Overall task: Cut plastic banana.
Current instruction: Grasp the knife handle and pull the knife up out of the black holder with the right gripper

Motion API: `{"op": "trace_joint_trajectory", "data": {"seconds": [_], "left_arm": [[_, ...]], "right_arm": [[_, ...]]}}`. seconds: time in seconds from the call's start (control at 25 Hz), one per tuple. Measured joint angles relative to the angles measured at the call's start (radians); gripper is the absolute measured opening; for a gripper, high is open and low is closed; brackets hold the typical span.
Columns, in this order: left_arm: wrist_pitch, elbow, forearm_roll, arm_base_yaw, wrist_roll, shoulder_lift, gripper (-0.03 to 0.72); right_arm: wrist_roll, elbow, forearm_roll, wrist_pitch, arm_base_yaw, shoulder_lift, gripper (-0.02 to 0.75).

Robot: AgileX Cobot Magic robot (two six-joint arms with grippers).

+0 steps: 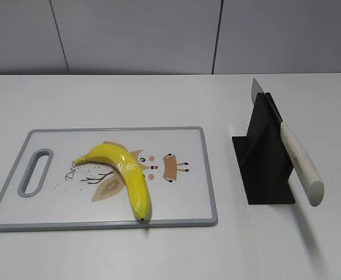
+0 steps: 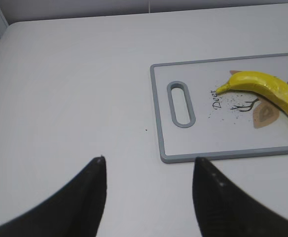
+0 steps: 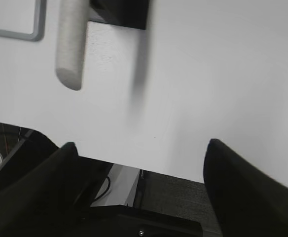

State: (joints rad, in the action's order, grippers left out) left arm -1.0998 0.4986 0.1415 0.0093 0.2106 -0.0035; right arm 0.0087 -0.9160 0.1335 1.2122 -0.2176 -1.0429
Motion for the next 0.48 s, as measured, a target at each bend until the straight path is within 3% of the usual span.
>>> {"op": "trace_joint_trajectory", "data": {"seconds": [0.2, 0.48], "left_arm": [[0.0, 0.0, 0.0, 0.0, 0.0, 0.0, 0.538], [0.0, 0.0, 0.0, 0.0, 0.0, 0.0, 0.538]], "right_arm": [[0.072, -0.059, 0.0, -0.001, -0.149, -0.135, 0.589], [0.23, -0.124, -0.001, -0.11, -0.162, -0.265, 0.538]]}}
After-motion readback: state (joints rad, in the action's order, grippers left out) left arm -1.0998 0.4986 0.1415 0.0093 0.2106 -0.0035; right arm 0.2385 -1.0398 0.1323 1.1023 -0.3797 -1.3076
